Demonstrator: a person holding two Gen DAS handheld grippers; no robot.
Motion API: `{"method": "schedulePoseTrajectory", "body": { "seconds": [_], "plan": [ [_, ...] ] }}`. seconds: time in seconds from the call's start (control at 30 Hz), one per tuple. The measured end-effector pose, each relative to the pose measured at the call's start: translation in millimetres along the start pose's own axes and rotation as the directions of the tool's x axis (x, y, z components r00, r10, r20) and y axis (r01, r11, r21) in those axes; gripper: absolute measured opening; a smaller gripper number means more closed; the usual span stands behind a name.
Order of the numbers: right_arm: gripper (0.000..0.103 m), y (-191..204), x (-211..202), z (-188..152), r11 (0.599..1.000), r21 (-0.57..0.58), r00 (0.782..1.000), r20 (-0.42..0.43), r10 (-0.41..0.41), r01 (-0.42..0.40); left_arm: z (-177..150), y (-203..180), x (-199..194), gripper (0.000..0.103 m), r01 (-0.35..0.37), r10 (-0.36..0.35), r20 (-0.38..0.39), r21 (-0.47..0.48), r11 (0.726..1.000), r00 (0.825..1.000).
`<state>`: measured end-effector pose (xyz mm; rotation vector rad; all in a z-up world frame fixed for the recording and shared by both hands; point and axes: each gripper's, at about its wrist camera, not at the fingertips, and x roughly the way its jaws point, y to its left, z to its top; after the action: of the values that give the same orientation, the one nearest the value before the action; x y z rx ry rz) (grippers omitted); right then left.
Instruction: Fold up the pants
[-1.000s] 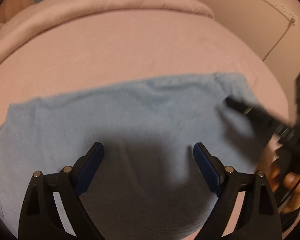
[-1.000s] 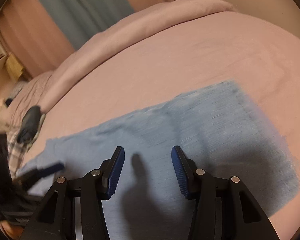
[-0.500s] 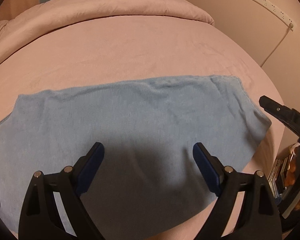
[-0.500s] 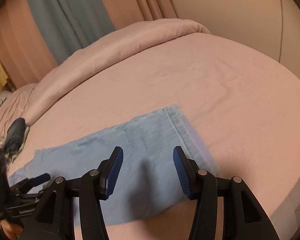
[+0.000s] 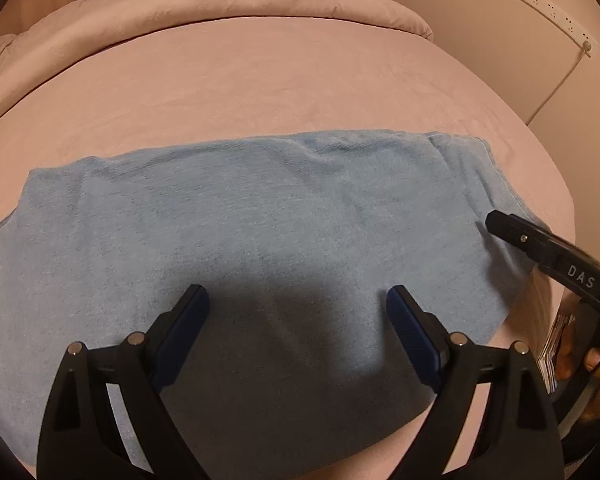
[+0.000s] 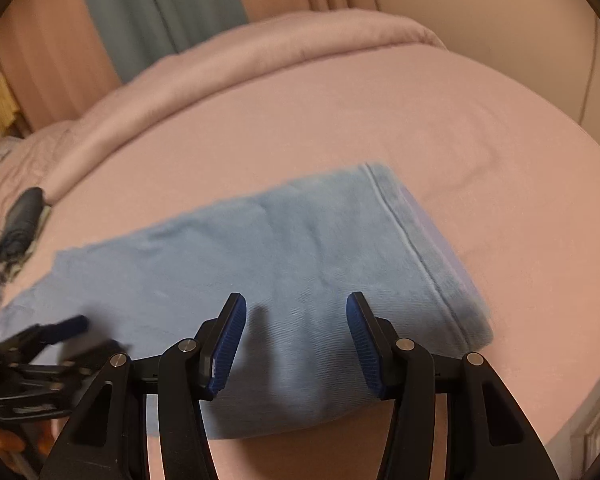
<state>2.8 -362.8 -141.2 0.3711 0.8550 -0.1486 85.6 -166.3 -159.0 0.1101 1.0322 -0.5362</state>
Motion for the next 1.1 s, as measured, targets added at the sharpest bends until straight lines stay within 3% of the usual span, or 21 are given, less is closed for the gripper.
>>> {"method": "schedulePoseTrajectory", "body": {
  "seconds": [0.23,0.47,0.7,0.87,0.97,1.1],
  "plan": [
    [0.052,-10.8,-10.8,1.4,1.0,0.017,1.0,0.013,0.025,-0.026,0.2,1.1,0.1,0.091,0.007,-0.007,0.004,-0.002,1.0,1.0],
    [0.052,-58.0,-24.3,-6.6,0.976,0.14,0.986,0.04,0.164,-0.168,-3.4,3.7,-0.6,0.091,0.024,-0.024,0.014,-0.011,1.0,1.0],
    [0.052,-78.8,-40.1,-14.3,0.952,0.202,0.971,0.109,0.213,-0.232,-3.3,1.4,2.0,0.092,0.018,-0.018,0.012,0.001,1.0,1.0],
    [0.052,-93.9,-45.8,-15.5,0.947,0.247,0.976,0.131,0.177,-0.205,-2.0,2.6,1.9,0.093,0.024,-0.024,0.011,-0.003,1.0,1.0],
    [0.052,-101.3,-42.4,-18.5,0.948,0.276,0.986,0.096,0.135,-0.156,-1.5,1.3,2.7,0.094,0.025,-0.025,0.012,-0.003,1.0,1.0],
    [0.052,-104.3,-40.5,-25.5,0.924,0.306,0.972,0.118,0.204,-0.231,-1.7,-0.8,4.5,0.096,0.022,-0.022,0.011,0.007,1.0,1.0]
  ]
}}
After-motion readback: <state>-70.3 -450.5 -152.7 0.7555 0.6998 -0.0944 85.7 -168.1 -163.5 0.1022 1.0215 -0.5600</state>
